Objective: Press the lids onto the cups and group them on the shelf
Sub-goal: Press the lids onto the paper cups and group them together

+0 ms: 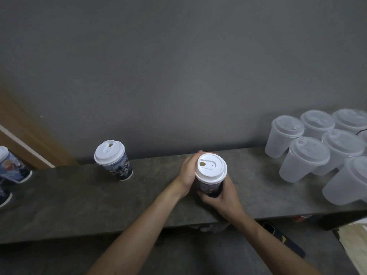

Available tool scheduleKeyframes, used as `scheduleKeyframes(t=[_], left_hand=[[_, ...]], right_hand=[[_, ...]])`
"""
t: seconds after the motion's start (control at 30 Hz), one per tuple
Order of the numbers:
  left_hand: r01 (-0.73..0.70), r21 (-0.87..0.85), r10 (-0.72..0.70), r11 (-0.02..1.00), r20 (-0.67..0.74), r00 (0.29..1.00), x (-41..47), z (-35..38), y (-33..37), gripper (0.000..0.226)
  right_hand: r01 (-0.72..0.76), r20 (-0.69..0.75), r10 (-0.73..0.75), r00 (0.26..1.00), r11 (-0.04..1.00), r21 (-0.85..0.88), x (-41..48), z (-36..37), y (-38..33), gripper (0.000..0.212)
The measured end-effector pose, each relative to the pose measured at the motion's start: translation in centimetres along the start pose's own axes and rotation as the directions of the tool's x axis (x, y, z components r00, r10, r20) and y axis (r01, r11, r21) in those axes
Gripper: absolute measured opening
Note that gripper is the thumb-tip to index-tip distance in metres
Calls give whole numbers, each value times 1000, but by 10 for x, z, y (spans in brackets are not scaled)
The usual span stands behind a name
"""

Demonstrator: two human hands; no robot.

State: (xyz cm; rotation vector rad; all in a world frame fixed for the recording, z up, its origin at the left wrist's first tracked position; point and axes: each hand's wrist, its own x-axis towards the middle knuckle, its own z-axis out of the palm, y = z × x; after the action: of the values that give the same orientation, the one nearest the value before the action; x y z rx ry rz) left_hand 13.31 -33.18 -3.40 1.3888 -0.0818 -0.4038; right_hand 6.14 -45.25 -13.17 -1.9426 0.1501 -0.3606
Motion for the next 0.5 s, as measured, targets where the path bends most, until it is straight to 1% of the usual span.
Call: scheduleKeyframes(t=[0.03, 0.13, 0.2, 0.23, 0.27, 0.37, 0.4, 0.5], left_hand=[[-8, -9, 8, 1000, -21, 1000, 0, 0, -1, 38], [-80, 27, 83, 996, -152, 985, -5, 4, -15, 37], [-131, 70, 143, 989, -221, 965, -7, 5, -23, 40], [-134, 71, 147, 988, -234, 961, -7, 5, -23, 39], [-112, 63, 123, 992, -220, 968, -6, 4, -20, 37], [5, 4, -4, 1000, -62, 998, -2, 1, -1, 37], [26, -5, -26, 1000, -58, 998, -1, 1, 2, 38], [-5, -16, 2, 1000, -191, 981, -5, 6, -1, 37]], right_hand=[[2, 3, -2, 1000, 1000, -2, 0, 0, 1, 87], [-2, -9, 2, 1000, 1000, 11, 0, 3, -2, 93], [-26, -37, 27, 999, 999, 22, -2, 2, -3, 90], [-31, -49, 32, 998, 999, 13, -3, 2, -3, 86], [-31, -54, 31, 998, 1000, 2, -3, 1, -2, 82], [-21, -21, 20, 1000, 1000, -12, -2, -2, -1, 77], [-16, -12, 16, 1000, 1000, -15, -1, -2, -1, 78], [-5, -28, 4, 1000, 1000, -13, -1, 2, 0, 82]])
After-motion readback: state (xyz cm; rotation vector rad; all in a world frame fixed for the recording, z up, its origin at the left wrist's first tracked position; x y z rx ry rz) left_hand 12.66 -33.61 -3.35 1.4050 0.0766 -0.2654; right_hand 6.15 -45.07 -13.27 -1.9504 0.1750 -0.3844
